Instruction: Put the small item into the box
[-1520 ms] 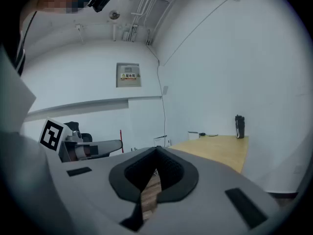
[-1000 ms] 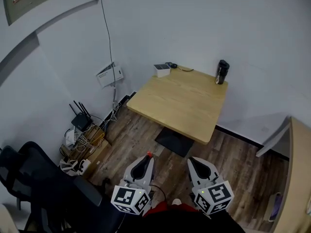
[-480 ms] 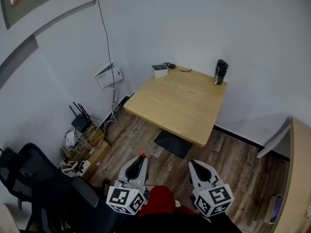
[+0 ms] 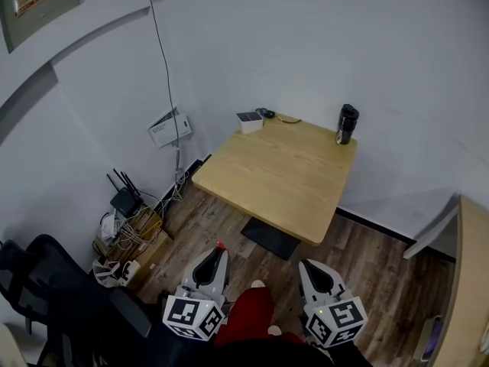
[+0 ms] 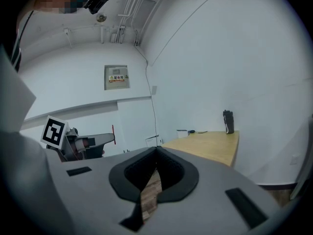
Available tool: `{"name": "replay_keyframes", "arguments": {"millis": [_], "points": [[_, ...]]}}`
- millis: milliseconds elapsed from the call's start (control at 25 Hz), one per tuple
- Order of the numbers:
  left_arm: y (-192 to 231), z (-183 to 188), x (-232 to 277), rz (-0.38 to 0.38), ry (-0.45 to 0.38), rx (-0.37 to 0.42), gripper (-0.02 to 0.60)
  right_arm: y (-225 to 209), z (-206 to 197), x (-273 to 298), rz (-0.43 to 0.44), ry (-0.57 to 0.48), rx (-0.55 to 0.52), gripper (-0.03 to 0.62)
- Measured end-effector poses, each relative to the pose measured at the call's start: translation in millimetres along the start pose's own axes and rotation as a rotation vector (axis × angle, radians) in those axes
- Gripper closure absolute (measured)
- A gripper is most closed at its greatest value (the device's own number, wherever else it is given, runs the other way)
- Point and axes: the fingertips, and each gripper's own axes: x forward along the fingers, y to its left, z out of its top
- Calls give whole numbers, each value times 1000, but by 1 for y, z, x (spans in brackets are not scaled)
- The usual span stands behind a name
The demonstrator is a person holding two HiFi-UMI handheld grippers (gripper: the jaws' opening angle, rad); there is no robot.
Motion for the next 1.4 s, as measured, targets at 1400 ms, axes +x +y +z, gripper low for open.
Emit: {"name": "replay_keyframes", "arguments": {"millis": [1400], "points": [[190, 19, 218, -88, 21, -93, 531, -29, 38, 302, -19, 96, -27, 586]]}}
